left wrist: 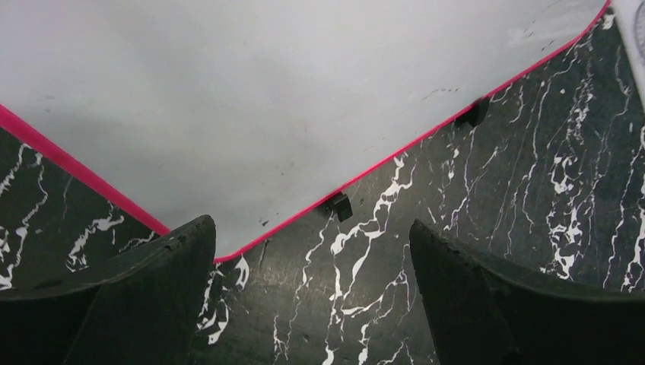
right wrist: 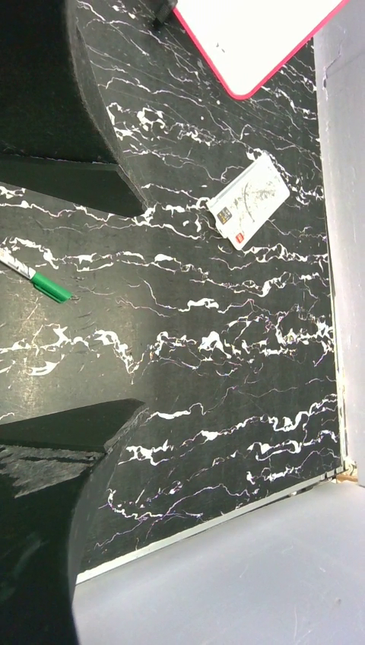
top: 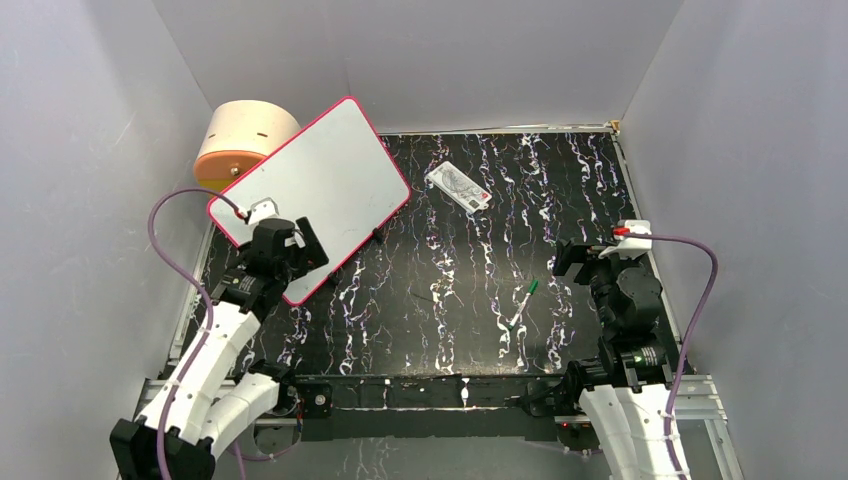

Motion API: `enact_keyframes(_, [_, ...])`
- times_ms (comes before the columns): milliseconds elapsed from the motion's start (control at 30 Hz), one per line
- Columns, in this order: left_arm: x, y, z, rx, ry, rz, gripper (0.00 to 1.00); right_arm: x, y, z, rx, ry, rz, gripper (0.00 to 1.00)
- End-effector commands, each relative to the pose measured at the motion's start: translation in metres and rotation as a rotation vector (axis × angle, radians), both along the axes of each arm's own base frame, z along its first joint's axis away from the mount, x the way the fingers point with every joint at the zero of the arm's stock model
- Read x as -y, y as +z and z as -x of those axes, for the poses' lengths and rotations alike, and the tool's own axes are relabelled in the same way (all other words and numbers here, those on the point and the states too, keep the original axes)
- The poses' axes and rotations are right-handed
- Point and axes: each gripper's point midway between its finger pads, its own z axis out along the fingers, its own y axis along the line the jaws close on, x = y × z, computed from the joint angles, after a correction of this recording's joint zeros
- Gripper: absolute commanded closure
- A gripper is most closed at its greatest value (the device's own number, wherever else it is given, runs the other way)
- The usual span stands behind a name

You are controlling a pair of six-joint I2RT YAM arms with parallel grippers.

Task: Write a sentence on the whiteboard
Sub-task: Move the whiteboard stand to the center of the board.

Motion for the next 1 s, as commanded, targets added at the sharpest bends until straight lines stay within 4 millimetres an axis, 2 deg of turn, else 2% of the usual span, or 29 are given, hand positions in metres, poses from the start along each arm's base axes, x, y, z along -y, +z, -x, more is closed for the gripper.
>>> enact_keyframes(0, [0.005, -0.002, 0.007, -0.065, 0.056, 0.068, 0.06, 0.000, 0.032, 0.001, 0.109, 0.008, 0.004, 0.01])
enact_keyframes(133, [0.011, -0.009, 0.009, -0.104, 0.080, 0.076, 0.06, -0.001, 0.031, 0.002, 0.107, 0.010, 0.000, 0.01])
enact_keyframes(367, [0.034, -0.036, 0.014, -0.113, 0.175, 0.065, 0.10, -0.003, 0.032, 0.003, 0.121, 0.023, -0.002, 0.01])
enact_keyframes(533, [0.039, -0.043, 0.004, -0.070, 0.257, 0.000, 0.14, -0.005, 0.033, 0.005, 0.130, 0.032, -0.004, 0.01])
enact_keyframes(700, [0.040, -0.068, -0.003, -0.114, 0.334, -0.045, 0.15, -0.008, 0.032, 0.006, 0.131, 0.046, -0.002, 0.01])
enact_keyframes(800, [0.039, -0.075, -0.009, -0.095, 0.358, -0.059, 0.19, -0.009, 0.031, 0.007, 0.134, 0.049, -0.001, 0.01])
enact_keyframes(967, [0.044, -0.087, -0.020, -0.085, 0.371, -0.063, 0.36, -0.010, 0.032, 0.007, 0.141, 0.053, -0.001, 0.01])
